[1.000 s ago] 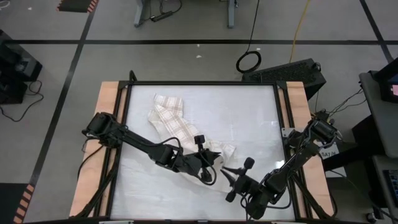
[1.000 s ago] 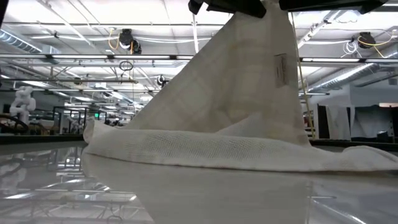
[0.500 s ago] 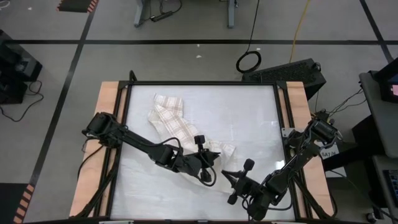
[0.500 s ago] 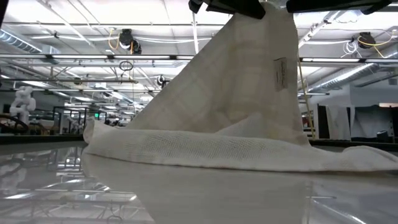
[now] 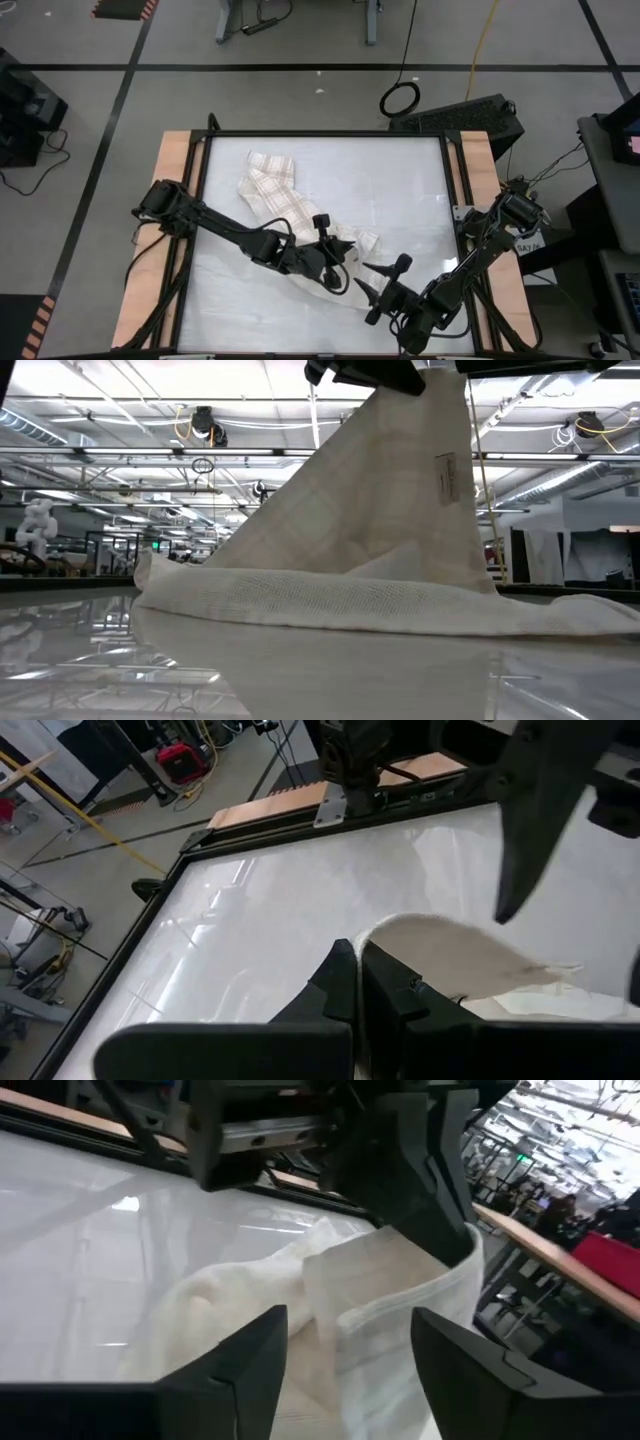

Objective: Roll towel
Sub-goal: Roll the white-brown patterned towel

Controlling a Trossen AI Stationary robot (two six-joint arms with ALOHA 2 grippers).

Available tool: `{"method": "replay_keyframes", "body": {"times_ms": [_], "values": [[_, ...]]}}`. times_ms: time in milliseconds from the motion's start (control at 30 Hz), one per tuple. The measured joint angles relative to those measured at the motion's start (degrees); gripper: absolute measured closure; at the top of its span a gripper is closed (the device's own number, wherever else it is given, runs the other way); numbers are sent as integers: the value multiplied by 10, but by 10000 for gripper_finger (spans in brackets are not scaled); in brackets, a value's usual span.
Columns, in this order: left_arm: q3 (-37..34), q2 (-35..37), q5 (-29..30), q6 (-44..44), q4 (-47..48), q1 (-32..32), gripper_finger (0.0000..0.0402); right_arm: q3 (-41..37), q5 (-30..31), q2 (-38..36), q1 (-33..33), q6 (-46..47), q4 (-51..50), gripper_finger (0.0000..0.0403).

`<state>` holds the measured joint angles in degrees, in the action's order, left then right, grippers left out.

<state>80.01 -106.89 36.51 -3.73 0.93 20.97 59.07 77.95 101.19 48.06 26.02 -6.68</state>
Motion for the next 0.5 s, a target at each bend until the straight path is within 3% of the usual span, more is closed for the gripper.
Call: {"method": "replay_keyframes", "body": {"times_ms": [233,500], "values": [[0,0,0,3,0,0,397,0,-32,0,-24,22,-13,250],[0,0,0,3,0,0,397,0,-32,0,-12,16,-23,389]]}}
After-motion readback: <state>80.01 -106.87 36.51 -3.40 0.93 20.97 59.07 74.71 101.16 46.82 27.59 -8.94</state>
